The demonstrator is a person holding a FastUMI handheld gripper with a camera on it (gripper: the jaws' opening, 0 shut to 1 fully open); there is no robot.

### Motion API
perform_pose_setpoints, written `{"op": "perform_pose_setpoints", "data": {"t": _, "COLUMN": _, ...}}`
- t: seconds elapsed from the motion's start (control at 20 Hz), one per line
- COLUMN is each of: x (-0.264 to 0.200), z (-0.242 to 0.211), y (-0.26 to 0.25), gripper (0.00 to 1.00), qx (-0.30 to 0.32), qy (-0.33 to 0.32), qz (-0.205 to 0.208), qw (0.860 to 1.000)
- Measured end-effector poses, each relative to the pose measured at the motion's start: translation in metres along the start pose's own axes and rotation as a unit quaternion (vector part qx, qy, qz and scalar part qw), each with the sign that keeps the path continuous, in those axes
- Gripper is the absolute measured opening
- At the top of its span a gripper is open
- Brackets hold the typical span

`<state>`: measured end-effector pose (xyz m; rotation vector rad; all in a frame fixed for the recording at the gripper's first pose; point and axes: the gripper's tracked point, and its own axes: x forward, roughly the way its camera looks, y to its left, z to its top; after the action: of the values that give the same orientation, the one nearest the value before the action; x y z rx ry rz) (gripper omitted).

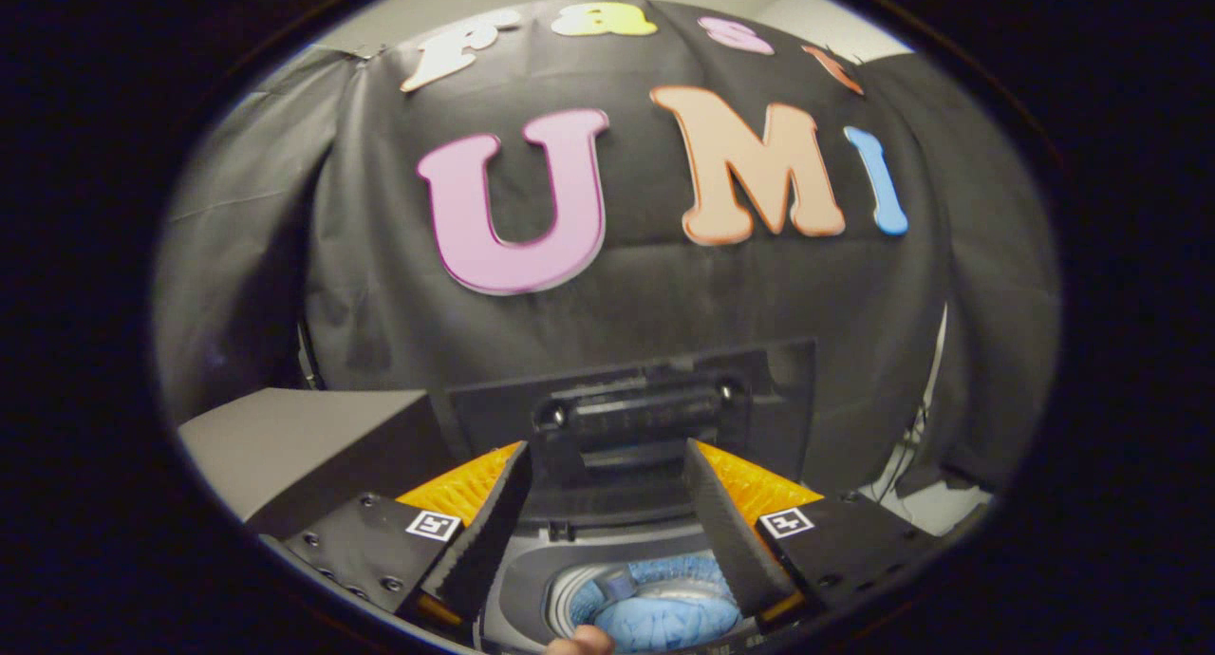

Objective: Put the clothes into the washing machine and then close the washing machine lid.

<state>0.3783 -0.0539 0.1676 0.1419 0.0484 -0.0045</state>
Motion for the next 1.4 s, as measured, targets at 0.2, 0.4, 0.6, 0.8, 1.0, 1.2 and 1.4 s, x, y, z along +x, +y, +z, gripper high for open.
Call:
{"op": "perform_pose_setpoints", "data": {"t": 0.2, "x": 0.000, "z": 0.065, "y": 0.032, "gripper": 0.98, "qx": 0.002, "qy": -0.111, "qz": 0.039, "qw": 0.993}}
{"op": "perform_pose_setpoints", "data": {"t": 0.4, "x": 0.010, "z": 0.078, "y": 0.035, "gripper": 0.98, "qx": -0.041, "qy": -0.119, "qz": 0.027, "qw": 0.992}}
{"op": "perform_pose_setpoints", "data": {"t": 0.6, "x": 0.033, "z": 0.057, "y": 0.038, "gripper": 0.98, "qx": -0.069, "qy": -0.097, "qz": 0.038, "qw": 0.992}}
{"op": "perform_pose_setpoints", "data": {"t": 0.8, "x": 0.062, "z": 0.071, "y": 0.024, "gripper": 0.98, "qx": -0.110, "qy": -0.137, "qz": 0.004, "qw": 0.984}}
{"op": "perform_pose_setpoints", "data": {"t": 1.0, "x": 0.097, "z": 0.064, "y": 0.015, "gripper": 0.98, "qx": -0.090, "qy": -0.155, "qz": -0.019, "qw": 0.984}}
{"op": "perform_pose_setpoints", "data": {"t": 1.2, "x": 0.129, "z": 0.031, "y": 0.019, "gripper": 0.98, "qx": -0.085, "qy": -0.100, "qz": -0.004, "qw": 0.991}}
{"op": "perform_pose_setpoints", "data": {"t": 1.4, "x": 0.132, "z": 0.013, "y": 0.006, "gripper": 0.97, "qx": -0.011, "qy": -0.081, "qz": -0.012, "qw": 0.997}}
